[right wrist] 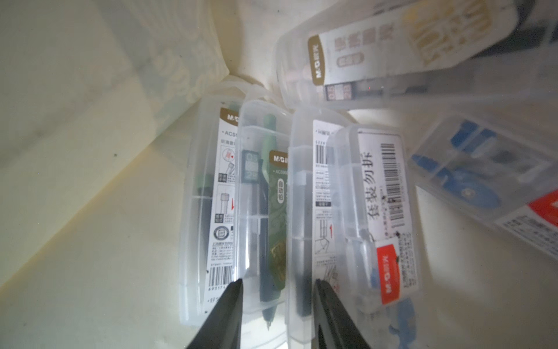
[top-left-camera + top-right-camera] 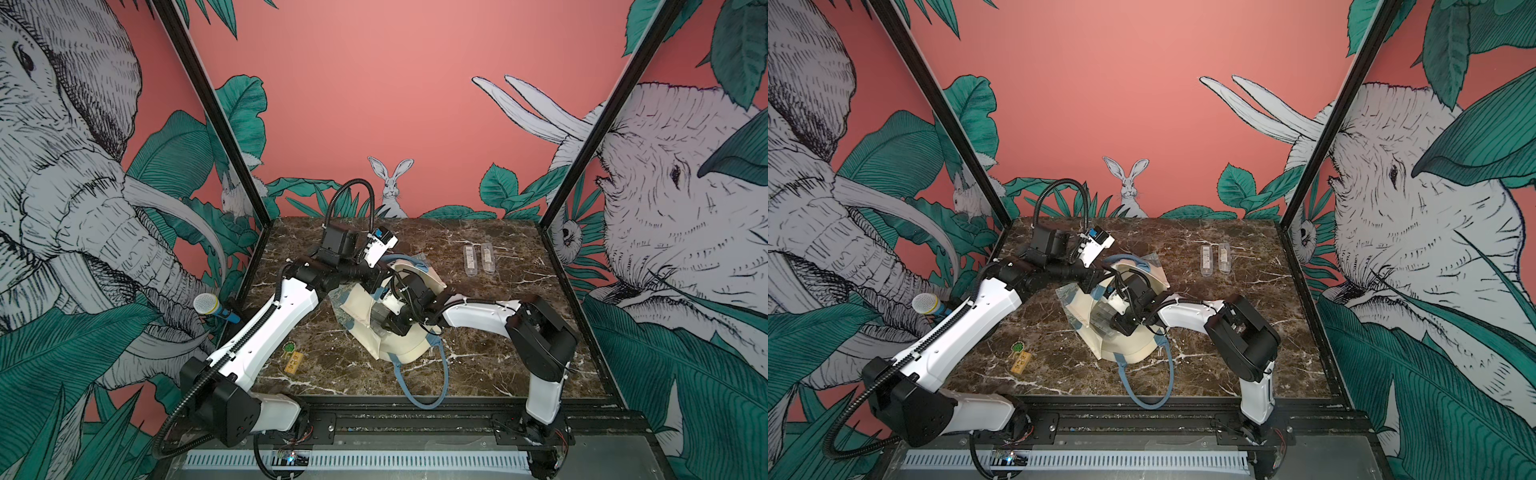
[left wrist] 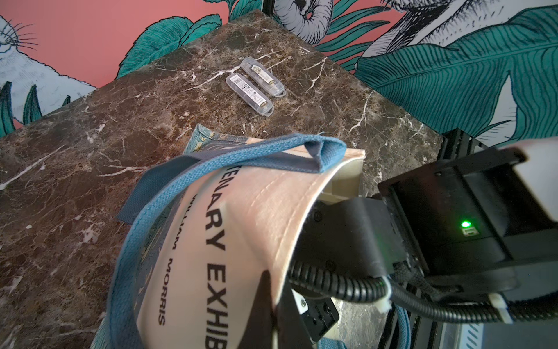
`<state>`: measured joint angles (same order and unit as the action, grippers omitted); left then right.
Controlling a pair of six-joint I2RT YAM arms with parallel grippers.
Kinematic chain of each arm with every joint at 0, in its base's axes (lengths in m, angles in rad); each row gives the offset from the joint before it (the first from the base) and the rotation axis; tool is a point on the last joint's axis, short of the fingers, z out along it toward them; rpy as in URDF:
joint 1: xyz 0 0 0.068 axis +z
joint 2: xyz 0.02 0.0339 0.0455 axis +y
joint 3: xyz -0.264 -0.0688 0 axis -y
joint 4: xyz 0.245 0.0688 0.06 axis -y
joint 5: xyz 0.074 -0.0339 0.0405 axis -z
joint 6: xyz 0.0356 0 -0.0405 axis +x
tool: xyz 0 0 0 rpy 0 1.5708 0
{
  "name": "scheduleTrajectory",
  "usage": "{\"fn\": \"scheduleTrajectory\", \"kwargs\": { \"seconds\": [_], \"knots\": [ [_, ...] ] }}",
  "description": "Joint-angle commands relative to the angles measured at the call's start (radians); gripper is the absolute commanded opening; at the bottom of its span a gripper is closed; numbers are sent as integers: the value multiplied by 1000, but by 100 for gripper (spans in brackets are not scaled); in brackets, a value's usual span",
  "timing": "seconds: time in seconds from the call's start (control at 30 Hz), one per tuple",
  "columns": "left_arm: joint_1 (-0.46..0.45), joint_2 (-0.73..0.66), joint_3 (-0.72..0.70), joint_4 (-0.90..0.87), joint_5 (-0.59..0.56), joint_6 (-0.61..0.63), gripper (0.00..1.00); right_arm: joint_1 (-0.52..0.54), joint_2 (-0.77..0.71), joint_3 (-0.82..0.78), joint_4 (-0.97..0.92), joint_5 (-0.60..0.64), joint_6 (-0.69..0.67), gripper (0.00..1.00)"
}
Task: Take out the compass set from the canvas bag
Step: Pick up the compass set from the canvas bag.
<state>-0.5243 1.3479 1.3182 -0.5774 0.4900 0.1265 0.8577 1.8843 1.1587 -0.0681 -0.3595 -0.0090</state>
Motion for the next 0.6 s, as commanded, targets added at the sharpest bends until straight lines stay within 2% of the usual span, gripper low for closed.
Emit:
{"fn": "scheduleTrajectory", "kwargs": {
  "seconds": [0.0, 0.17, 0.3, 0.43, 0.53, 0.57],
  "knots": [
    [-5, -30, 0, 40, 36, 4, 0, 34, -12, -37, 14, -48, -26, 39],
    [-5, -33, 1, 40, 36, 4, 0, 41, -67, -100, 79, -92, -62, 41],
    [-5, -33, -1, 39, 37, 5, 0, 52, -86, -134, 90, -78, -103, 52],
    [-4, -35, -1, 38, 39, 4, 0, 71, -107, -173, 119, -8, -134, 68],
    [-4, -35, -1, 38, 40, 5, 0, 72, -111, -172, 107, 70, -138, 68],
    [-4, -35, -1, 38, 40, 4, 0, 73, -110, -170, 104, 96, -138, 65]
  ]
}}
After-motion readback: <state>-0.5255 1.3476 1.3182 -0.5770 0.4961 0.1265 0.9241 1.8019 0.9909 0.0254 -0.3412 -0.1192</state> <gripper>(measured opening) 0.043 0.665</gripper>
